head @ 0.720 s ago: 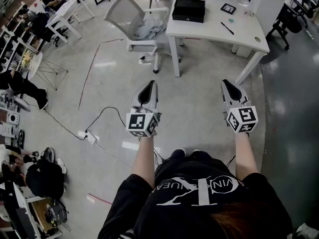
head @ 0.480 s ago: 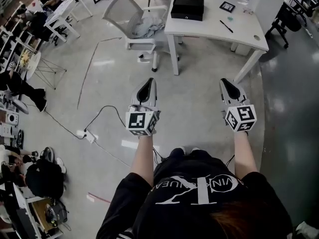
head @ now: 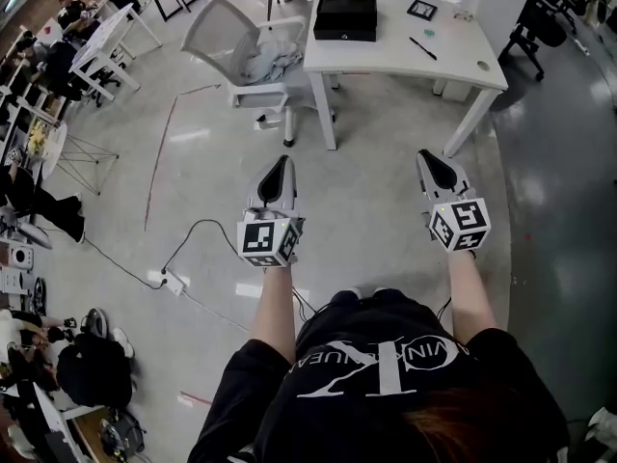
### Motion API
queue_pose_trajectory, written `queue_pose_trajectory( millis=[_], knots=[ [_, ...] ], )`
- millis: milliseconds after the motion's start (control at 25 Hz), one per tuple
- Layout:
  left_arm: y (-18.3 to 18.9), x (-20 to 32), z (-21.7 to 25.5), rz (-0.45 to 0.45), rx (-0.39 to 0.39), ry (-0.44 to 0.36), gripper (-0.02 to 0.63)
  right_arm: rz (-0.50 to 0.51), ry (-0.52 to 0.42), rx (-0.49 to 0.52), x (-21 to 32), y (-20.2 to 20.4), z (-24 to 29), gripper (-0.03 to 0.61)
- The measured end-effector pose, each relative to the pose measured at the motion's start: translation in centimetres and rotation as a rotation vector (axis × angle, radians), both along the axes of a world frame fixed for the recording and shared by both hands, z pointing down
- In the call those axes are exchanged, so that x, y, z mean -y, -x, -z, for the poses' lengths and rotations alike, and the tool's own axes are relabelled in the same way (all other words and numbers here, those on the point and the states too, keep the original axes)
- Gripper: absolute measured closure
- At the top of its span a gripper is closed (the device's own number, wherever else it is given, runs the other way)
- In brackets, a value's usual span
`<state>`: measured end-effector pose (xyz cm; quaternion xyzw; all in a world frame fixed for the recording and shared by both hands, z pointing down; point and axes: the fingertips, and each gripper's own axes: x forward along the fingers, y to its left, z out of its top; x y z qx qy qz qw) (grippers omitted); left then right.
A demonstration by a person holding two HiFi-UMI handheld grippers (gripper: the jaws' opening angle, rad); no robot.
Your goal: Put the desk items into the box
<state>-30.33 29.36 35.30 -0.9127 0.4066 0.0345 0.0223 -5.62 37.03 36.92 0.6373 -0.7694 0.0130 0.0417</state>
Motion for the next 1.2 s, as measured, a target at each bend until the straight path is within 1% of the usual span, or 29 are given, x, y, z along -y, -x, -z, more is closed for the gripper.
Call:
queue_pose_trajectory(
  millis=[200, 400, 520, 560, 640, 680, 800, 880, 1200],
  knots=[
    [-0.1, 1.0, -0.5, -0.028, -0.007, -0.002, 0.604, -0.053, -0.02, 0.009, 0.2, -0.3, -0.3, 0.551],
    [-1.6, 3.6, -1.7, -0.053, -0.007, 0.011, 0.603, -0.069, -0.024, 0.024, 2.3, -1.6, -1.3, 0.551],
    [-2.4, 4.4, -1.4, -0.069, -0.014, 0.012, 0.603, -0.079, -0.028, 0.018, 3.0, -2.3, -0.9, 0.551],
    [-2.7, 4.5, -1.3, -0.074, -0.013, 0.014, 0.603, -0.08, -0.028, 0.02, 3.2, -2.5, -0.7, 0.547],
    [-3.2, 5.1, -1.5, -0.076, -0.004, 0.02, 0.603, -0.076, -0.024, 0.027, 4.0, -3.0, -0.7, 0.511],
    [-3.5, 5.6, -1.7, -0.074, 0.0, 0.026, 0.603, -0.074, -0.021, 0.031, 4.5, -3.4, -0.9, 0.511],
    [-4.6, 7.4, -2.2, -0.062, 0.001, 0.041, 0.603, -0.07, -0.009, 0.041, 6.1, -4.9, -1.6, 0.492],
    [-5.7, 9.0, -2.1, -0.056, -0.001, 0.044, 0.603, -0.068, -0.002, 0.043, 7.5, -6.1, -1.8, 0.491],
    [-11.5, 14.6, -1.9, -0.049, 0.003, 0.054, 0.604, -0.058, 0.017, 0.047, 13.5, -12.1, -2.0, 0.479]
  ],
)
